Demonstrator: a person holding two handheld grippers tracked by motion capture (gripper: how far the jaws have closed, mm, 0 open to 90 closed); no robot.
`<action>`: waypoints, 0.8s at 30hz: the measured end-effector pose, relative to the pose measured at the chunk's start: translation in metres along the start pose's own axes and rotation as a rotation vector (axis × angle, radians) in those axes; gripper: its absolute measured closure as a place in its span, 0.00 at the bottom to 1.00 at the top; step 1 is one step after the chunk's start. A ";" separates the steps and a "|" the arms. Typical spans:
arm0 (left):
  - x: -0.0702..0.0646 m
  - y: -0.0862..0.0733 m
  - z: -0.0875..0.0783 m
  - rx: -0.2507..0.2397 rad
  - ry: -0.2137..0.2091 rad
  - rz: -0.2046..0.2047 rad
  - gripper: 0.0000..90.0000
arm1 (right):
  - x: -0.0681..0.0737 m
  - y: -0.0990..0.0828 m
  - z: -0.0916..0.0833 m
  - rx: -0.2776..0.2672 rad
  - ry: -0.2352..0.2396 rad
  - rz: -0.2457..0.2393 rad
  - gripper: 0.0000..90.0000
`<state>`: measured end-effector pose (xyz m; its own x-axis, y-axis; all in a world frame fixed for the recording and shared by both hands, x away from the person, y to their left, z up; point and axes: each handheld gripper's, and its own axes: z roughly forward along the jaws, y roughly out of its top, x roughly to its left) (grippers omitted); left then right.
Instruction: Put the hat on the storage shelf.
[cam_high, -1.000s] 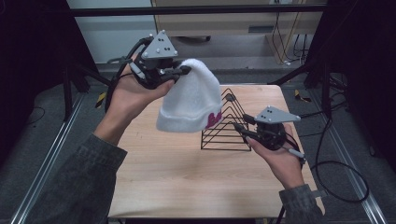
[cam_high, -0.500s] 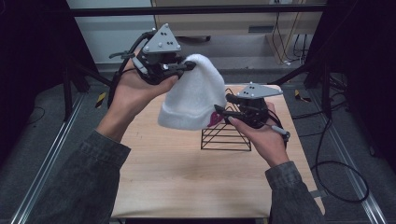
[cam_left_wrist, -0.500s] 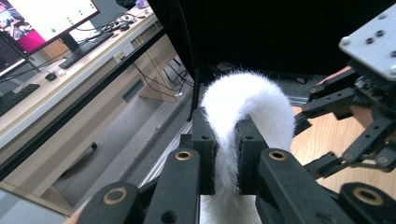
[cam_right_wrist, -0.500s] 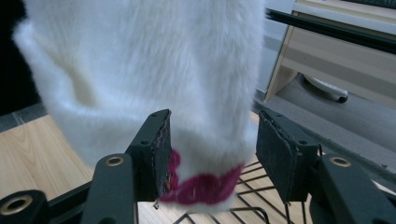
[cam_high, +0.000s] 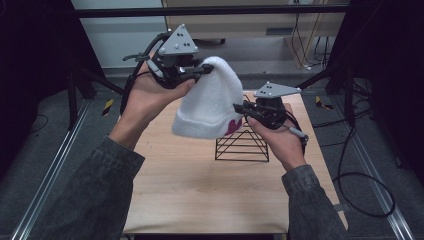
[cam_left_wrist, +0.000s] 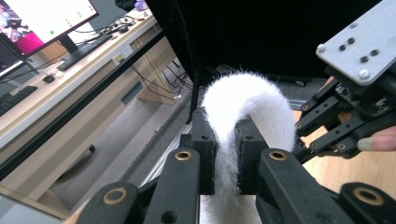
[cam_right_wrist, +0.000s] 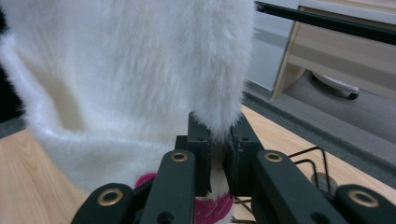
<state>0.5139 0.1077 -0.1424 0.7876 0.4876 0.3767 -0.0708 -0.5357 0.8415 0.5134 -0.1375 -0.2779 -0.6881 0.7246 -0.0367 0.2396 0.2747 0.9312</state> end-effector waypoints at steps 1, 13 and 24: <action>0.001 0.000 0.001 0.000 0.006 -0.001 0.90 | -0.002 0.001 -0.001 0.003 -0.009 -0.004 0.92; 0.012 -0.007 0.044 -0.032 0.032 -0.063 0.90 | -0.034 0.001 -0.014 0.004 -0.151 -0.010 0.92; 0.011 -0.014 0.087 -0.033 0.019 -0.099 0.90 | -0.057 -0.022 -0.013 0.023 -0.194 0.034 0.92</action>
<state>0.5767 0.0609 -0.1840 0.7802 0.5498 0.2983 -0.0140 -0.4615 0.8870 0.5383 -0.1930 -0.2914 -0.5347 0.8416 -0.0768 0.2779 0.2609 0.9245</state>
